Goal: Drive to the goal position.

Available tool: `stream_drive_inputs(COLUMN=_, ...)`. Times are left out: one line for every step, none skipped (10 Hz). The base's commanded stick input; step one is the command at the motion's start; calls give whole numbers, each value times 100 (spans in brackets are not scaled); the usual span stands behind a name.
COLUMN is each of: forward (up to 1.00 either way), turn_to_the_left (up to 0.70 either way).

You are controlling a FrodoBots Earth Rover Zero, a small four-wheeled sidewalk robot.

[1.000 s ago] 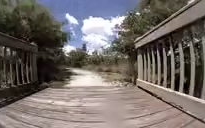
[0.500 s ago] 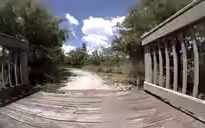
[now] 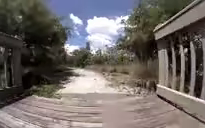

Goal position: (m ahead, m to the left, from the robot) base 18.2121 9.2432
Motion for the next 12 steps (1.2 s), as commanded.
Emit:
stream_drive_inputs(forward=70, turn_to_the_left=0)
stream_drive_inputs(forward=70, turn_to_the_left=0)
stream_drive_inputs(forward=70, turn_to_the_left=0)
stream_drive_inputs(forward=70, turn_to_the_left=0)
stream_drive_inputs(forward=70, turn_to_the_left=0)
stream_drive_inputs(forward=70, turn_to_the_left=0)
stream_drive_inputs(forward=70, turn_to_the_left=0)
stream_drive_inputs(forward=70, turn_to_the_left=0)
stream_drive_inputs(forward=70, turn_to_the_left=0)
stream_drive_inputs(forward=70, turn_to_the_left=0)
stream_drive_inputs(forward=70, turn_to_the_left=0)
stream_drive_inputs(forward=70, turn_to_the_left=0)
